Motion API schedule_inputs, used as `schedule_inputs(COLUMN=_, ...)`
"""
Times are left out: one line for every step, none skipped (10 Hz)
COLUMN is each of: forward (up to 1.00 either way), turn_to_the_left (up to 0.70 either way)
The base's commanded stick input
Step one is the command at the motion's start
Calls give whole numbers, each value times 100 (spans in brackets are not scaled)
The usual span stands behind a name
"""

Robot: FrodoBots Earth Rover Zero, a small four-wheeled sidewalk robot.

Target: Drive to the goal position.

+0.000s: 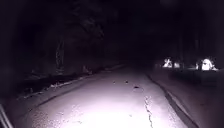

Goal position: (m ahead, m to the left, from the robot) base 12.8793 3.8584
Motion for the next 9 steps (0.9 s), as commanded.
schedule_inputs(forward=0, turn_to_the_left=0)
schedule_inputs(forward=0, turn_to_the_left=0)
schedule_inputs(forward=0, turn_to_the_left=0)
schedule_inputs(forward=0, turn_to_the_left=0)
schedule_inputs(forward=28, turn_to_the_left=0)
schedule_inputs(forward=70, turn_to_the_left=-7)
schedule_inputs(forward=70, turn_to_the_left=-25)
schedule_inputs(forward=70, turn_to_the_left=-27)
schedule_inputs(forward=70, turn_to_the_left=-27)
